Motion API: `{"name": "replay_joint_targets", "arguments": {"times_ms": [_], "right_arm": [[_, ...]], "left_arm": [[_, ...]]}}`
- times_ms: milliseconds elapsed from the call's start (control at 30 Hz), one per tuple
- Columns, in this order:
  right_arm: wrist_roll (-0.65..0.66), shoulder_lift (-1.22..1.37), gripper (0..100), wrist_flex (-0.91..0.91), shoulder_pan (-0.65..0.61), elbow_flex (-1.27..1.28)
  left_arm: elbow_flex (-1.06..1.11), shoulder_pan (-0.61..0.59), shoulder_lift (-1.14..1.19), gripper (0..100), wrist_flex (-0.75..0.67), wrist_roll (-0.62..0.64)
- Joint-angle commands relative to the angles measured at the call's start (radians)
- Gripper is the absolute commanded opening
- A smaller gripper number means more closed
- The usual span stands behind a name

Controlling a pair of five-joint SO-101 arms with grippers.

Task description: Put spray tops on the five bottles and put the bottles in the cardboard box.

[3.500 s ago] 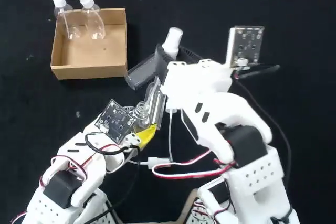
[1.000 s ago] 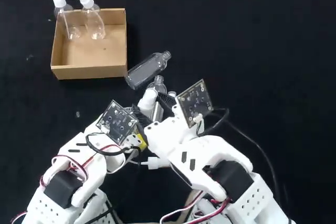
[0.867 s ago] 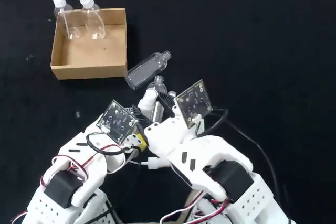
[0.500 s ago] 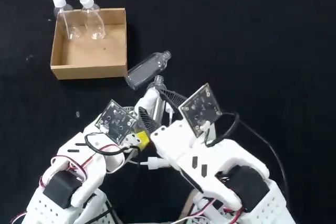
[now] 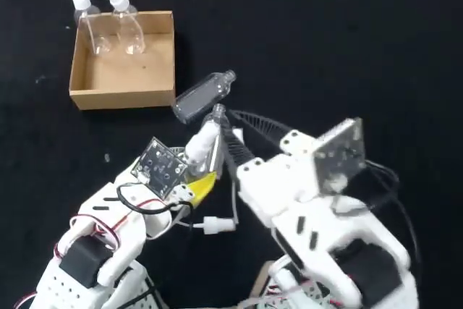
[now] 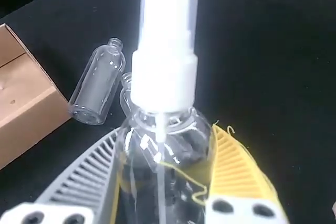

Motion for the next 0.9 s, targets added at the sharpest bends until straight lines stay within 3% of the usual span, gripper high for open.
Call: {"name": "replay_joint_targets", "arguments": {"times_ms": [0, 567, 867], "right_arm": [[0.000, 0.125, 3.5, -0.072, 0.025, -0.047], [0.000, 0.203, 3.5, -0.083, 0.075, -0.015], [-0.002, 0.191, 3.5, -0.077, 0.018, 0.067]], "left_arm": [[-0.012, 0.002, -0.008, 10, -0.005, 0.003], [-0.012, 0.002, -0.008, 10, -0.003, 0.003], [-0.012, 0.002, -0.008, 10, -0.003, 0.003]]}}
